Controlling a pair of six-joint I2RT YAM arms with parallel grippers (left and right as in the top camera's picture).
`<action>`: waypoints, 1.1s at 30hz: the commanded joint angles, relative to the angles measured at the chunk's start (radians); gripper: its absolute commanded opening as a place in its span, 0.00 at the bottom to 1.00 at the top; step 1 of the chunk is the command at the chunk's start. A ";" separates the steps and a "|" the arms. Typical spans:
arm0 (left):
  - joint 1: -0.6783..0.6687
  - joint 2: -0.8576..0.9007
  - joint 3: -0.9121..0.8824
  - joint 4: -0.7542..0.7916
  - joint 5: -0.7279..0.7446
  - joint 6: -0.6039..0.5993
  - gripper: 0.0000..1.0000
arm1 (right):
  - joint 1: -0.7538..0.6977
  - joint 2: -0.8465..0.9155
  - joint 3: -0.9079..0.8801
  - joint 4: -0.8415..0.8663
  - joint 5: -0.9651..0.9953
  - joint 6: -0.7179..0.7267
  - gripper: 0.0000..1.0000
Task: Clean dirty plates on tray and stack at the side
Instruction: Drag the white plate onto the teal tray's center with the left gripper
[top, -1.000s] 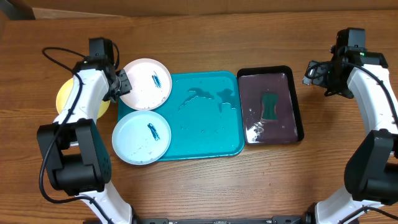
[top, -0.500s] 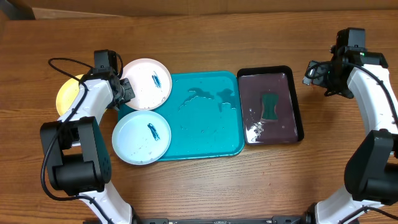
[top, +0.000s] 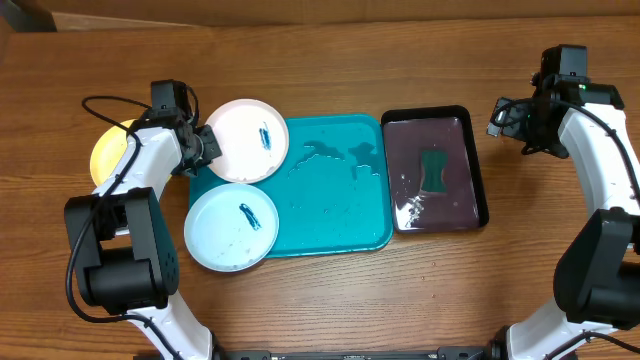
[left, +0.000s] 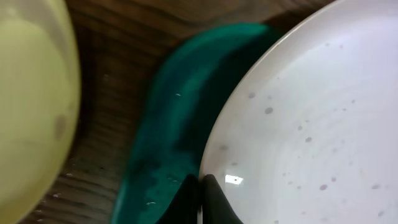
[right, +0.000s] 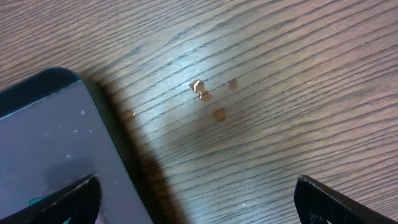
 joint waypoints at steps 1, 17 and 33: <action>0.000 0.004 -0.007 -0.010 0.144 0.004 0.04 | 0.000 0.002 0.016 0.002 -0.005 0.000 1.00; -0.144 0.004 -0.007 -0.090 0.274 -0.001 0.04 | 0.000 0.002 0.016 0.002 -0.005 0.000 1.00; -0.275 0.004 -0.007 -0.107 0.121 -0.041 0.28 | 0.000 0.002 0.016 0.001 -0.005 0.000 1.00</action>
